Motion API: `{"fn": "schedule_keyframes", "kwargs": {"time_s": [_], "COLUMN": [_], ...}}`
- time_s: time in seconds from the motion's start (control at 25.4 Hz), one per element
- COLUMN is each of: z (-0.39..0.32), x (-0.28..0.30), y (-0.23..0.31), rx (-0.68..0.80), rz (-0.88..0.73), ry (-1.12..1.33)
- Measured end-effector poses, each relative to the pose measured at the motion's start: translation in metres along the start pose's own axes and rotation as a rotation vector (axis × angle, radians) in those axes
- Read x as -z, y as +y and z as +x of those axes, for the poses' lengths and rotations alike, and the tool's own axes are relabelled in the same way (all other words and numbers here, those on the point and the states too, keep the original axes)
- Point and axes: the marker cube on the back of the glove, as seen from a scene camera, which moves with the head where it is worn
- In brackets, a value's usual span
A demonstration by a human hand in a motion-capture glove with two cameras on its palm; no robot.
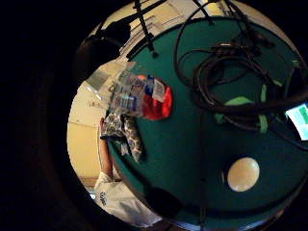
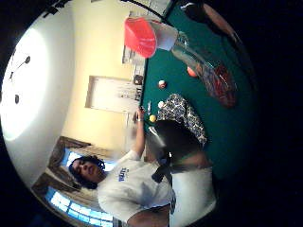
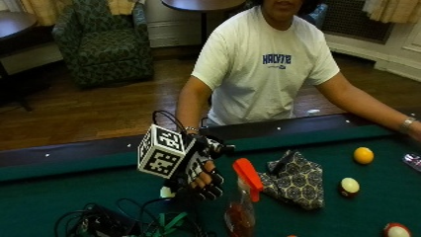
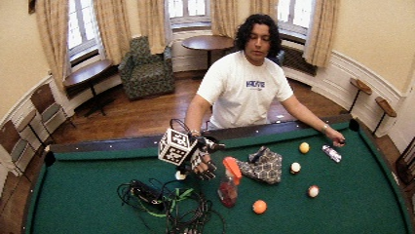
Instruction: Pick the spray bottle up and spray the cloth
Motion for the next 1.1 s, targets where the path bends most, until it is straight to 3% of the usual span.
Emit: {"fn": "schedule_keyframes", "kwargs": {"time_s": [0.39,1.1], "z": [0.011,-0.001], "x": [-0.014,-0.044], "y": [-0.030,-0.082], "rx": [-0.036,-0.004], "rz": [-0.039,-0.117], "ry": [-0.183,-0.229]}}
